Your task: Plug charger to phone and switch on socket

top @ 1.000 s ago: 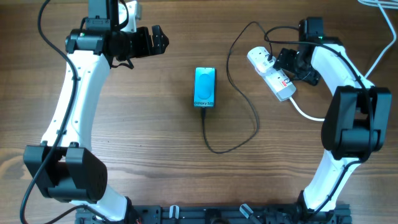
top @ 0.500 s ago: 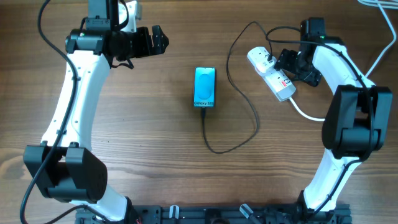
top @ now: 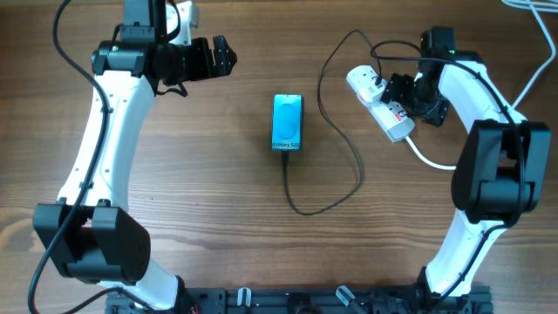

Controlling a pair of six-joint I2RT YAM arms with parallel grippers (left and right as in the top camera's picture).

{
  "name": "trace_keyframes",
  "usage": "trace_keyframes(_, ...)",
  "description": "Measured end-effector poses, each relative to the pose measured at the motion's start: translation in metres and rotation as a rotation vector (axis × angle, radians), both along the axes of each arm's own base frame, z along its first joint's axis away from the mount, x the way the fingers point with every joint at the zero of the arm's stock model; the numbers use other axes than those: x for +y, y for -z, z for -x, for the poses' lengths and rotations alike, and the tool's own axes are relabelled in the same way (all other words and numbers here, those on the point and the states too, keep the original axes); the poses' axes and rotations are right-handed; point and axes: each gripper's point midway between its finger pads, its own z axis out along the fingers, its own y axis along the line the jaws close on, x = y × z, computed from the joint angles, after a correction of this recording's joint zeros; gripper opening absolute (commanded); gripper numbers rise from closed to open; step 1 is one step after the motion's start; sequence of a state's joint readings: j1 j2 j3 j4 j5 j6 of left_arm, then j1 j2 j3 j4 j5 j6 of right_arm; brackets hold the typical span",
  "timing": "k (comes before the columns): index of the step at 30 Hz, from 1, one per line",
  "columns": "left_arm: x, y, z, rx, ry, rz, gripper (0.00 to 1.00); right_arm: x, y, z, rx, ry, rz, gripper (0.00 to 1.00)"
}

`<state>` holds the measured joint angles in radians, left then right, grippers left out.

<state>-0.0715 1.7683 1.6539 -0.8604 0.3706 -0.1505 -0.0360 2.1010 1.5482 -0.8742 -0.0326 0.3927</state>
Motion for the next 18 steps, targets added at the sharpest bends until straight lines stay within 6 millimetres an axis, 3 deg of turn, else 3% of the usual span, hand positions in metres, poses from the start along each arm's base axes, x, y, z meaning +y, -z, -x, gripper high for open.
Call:
trace_keyframes(1, 0.000, 0.000, 0.000, -0.001, 0.000, 0.000, 1.00, 0.001, -0.004, 0.009, 0.029, 0.006, 0.003, 1.00)
trace_keyframes(3, 0.000, 0.000, 0.000, -0.001, 0.000, 0.000, 1.00, 0.001, -0.035, 0.022, 0.019, 0.028, 0.015, 1.00)
trace_keyframes(6, 0.000, 0.000, 0.000, 0.000, 0.000, 0.000, 1.00, 0.008, -0.115, 0.036, -0.128, 0.028, 0.032, 1.00)
trace_keyframes(9, 0.000, 0.000, 0.000, -0.001, 0.000, 0.000, 1.00, 0.038, -0.194, 0.064, -0.307, -0.052, 0.045, 1.00)
trace_keyframes(11, 0.000, 0.000, 0.000, 0.000, 0.000, 0.000, 1.00, 0.063, -0.228, 0.091, -0.389, -0.129, 0.064, 1.00)
trace_keyframes(13, 0.000, 0.000, 0.000, -0.001, 0.000, 0.000, 1.00, 0.077, -0.240, 0.122, -0.415, -0.177, 0.092, 1.00)
trace_keyframes(18, 0.000, 0.000, 0.000, 0.001, 0.000, 0.000, 1.00, 0.091, -0.246, 0.192, -0.387, -0.289, 0.113, 1.00)
